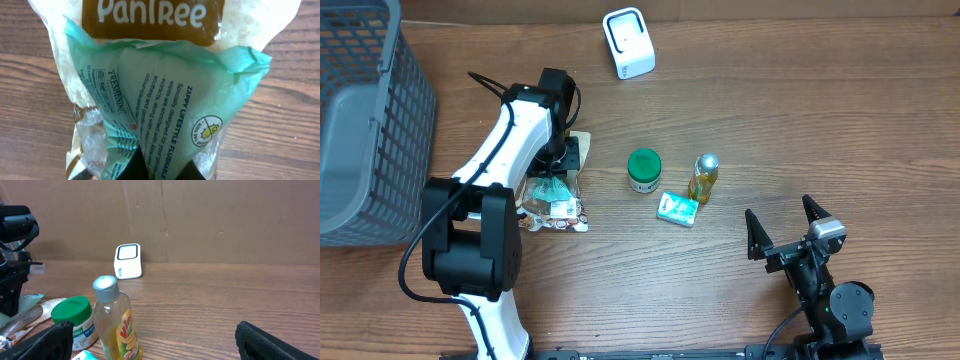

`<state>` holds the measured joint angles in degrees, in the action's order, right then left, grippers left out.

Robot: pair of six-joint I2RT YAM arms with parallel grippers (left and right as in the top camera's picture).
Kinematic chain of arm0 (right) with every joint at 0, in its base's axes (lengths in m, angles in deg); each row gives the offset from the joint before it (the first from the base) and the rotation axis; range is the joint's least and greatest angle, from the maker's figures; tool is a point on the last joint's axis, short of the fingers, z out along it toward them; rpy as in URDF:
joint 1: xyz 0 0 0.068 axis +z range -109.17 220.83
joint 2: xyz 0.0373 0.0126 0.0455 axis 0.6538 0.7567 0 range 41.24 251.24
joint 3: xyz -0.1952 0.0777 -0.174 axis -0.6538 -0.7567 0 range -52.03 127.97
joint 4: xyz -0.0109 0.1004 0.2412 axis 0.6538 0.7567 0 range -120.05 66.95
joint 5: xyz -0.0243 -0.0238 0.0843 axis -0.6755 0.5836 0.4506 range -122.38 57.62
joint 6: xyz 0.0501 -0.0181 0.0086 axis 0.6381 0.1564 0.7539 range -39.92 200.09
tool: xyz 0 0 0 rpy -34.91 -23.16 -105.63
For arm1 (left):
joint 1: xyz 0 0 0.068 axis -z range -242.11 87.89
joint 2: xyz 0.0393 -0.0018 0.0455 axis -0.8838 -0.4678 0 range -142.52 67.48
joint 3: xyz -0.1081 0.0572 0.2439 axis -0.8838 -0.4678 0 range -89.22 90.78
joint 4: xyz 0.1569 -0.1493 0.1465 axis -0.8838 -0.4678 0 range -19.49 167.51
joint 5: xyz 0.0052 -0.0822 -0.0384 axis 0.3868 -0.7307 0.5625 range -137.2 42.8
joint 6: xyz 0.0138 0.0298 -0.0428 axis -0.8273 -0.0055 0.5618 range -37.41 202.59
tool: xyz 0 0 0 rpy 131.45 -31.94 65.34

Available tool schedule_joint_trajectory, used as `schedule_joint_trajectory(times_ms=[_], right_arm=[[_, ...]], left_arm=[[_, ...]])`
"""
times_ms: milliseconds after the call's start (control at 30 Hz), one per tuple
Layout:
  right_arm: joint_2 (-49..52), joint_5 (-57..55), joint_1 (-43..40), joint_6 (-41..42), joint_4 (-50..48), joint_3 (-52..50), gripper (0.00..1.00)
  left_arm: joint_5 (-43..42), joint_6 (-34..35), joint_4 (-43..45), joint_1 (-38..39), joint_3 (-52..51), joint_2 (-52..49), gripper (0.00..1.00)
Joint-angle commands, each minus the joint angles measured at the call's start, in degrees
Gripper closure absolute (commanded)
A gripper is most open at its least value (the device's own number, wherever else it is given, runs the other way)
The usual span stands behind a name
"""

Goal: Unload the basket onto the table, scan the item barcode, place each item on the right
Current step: 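Open the left gripper and release the PanTree bag left of the jar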

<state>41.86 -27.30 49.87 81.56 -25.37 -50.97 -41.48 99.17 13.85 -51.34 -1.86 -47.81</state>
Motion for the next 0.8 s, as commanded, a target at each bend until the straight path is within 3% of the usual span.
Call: schedule_joint_trajectory(times_ms=[0,267,767], right_arm=[[-0.46,-0.52,-0.17,-0.24,-0.26,-0.61,0.0],[-0.46,-0.52,-0.17,-0.24,-0.26,-0.61,0.0],[-0.46,-0.52,-0.17,-0.24,-0.26,-0.61,0.0]], left_arm=[[1.07,0.26,-1.95,0.02,2.03,2.62,0.96],[15.08,5.31,-6.82,0.02,2.38,3.43,0.96],[12.61,5.29,-0.13,0.42,-3.72,3.21,0.96]])
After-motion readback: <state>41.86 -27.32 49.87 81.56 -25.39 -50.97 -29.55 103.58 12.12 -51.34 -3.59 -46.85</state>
